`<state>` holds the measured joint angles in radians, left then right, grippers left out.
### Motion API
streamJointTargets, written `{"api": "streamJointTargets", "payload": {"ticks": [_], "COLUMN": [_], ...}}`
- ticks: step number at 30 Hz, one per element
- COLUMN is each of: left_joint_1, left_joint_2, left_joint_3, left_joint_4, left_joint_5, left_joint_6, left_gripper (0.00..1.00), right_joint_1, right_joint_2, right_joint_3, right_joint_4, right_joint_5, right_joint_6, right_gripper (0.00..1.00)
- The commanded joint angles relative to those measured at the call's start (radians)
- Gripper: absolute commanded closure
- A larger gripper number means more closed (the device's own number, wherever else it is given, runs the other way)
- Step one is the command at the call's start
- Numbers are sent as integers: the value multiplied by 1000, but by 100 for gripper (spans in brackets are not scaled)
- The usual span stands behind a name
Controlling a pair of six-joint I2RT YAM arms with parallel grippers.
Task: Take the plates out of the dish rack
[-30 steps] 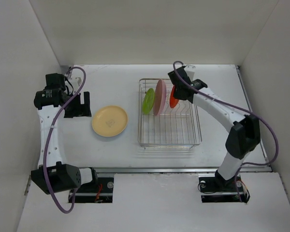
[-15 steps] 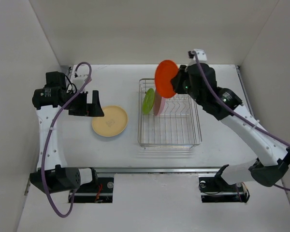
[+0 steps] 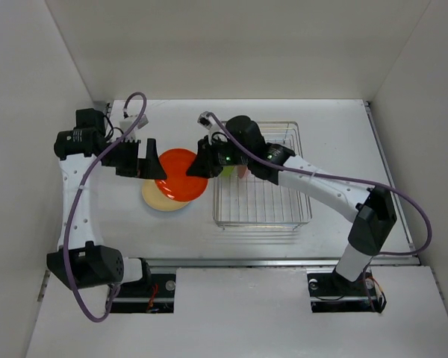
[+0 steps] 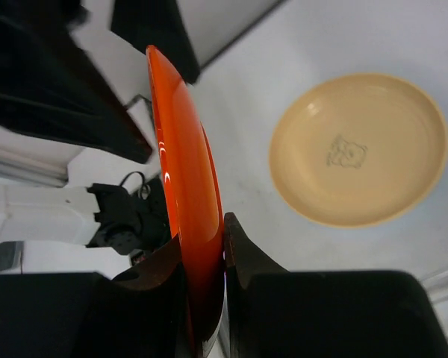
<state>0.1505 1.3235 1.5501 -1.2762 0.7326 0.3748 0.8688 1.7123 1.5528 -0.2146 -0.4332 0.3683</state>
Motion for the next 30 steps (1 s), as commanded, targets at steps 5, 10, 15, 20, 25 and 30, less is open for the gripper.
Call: {"api": "streamJointTargets", "payload": {"ticks": [5, 10, 15, 20, 25, 30], "left_joint_1": [-3, -3, -3, 15, 35, 101], "left_joint_2": [34, 34, 16, 40, 132, 246], "left_joint_3": [-15, 21, 48, 48, 129, 174], "left_joint_4": [-77, -86, -51, 67, 67, 190], "left_joint_5": [68, 77, 10, -9, 45, 8], "left_joint_6": [64, 64, -3, -163, -195, -322], "left_gripper": [41, 100, 100, 100, 100, 100], "right_joint_1": [7, 7, 7, 7, -27, -68], "right_joint_2": [7, 44, 44, 44, 17, -94], "right_joint_3": [39, 58, 58, 96, 96, 14], "right_joint_4": [218, 218, 199, 118, 80, 60], "right_joint_5": [-173, -193, -118, -10, 134, 298], "right_joint_6": [-5, 8, 8, 29, 58, 100], "right_gripper": [100, 100, 91, 73, 0, 0]}}
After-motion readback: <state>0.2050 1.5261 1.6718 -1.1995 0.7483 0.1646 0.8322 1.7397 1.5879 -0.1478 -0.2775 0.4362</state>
